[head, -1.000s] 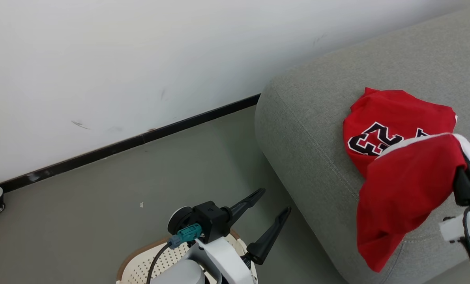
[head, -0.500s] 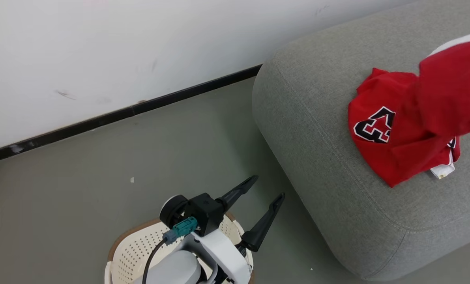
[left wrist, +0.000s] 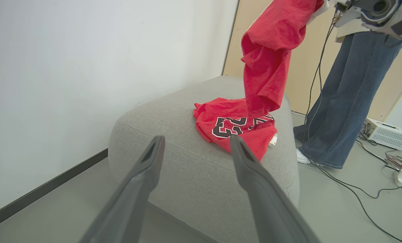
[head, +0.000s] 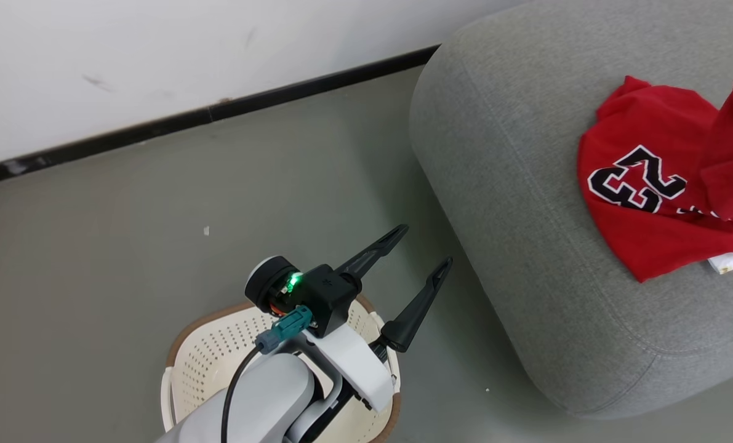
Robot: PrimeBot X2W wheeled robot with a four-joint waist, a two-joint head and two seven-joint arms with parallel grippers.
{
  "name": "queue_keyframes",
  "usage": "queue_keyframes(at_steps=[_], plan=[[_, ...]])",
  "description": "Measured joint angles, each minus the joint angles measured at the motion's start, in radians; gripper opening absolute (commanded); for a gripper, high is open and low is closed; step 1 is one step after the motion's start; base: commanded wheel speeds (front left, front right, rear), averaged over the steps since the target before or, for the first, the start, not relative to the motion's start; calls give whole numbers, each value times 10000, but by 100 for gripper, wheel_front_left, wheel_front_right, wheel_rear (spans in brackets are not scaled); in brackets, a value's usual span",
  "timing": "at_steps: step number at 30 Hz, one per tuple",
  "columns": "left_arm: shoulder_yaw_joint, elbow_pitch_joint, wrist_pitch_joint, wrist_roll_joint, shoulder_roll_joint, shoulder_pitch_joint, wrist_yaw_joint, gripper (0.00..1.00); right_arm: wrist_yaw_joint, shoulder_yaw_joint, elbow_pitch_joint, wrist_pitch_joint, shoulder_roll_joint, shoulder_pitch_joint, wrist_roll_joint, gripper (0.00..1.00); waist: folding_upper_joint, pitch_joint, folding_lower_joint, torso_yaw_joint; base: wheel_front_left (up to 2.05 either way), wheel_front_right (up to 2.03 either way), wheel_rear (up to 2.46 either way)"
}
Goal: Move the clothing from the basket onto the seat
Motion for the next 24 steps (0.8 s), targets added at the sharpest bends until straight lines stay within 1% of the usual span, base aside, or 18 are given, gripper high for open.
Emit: queue_keyframes(at_steps=[5, 10, 15, 19, 22, 23, 24], plan=[[8, -140, 109, 96, 77, -119, 69, 100, 2, -88, 537, -19, -236, -564, -332, 0, 0, 407, 0, 187, 0, 0, 0], [13, -245, 198, 255, 284, -215, 130, 100, 0, -508, 836, -537, -255, -976, -642, 0, 0, 811, 0, 376, 0, 0, 0], [19, -435, 303, 451, 307, -500, 201, 100, 0, -1039, 1484, -1131, -21, -945, -1104, 0, 0, 1227, 0, 536, 0, 0, 0], [19, -516, 378, 545, 332, -700, 203, 100, 2, -1243, 2263, -1195, 267, -566, -1273, 0, 0, 1562, 0, 636, 0, 0, 0], [54, -558, 376, 614, 343, -878, 203, 100, 2, -1626, 2629, -1281, 602, -67, -1396, 0, -1, 1806, 0, 690, 0, 0, 0], [54, -558, 376, 614, 343, -878, 203, 100, 2, -1626, 2629, -1281, 602, -67, -1396, 0, -1, 1806, 0, 690, 0, 0, 0], [73, -566, 376, 700, 372, -1000, 203, 100, 2, -1933, 2876, -1346, 823, 216, -1526, 0, 0, 1963, 0, 713, 0, 0, 0]])
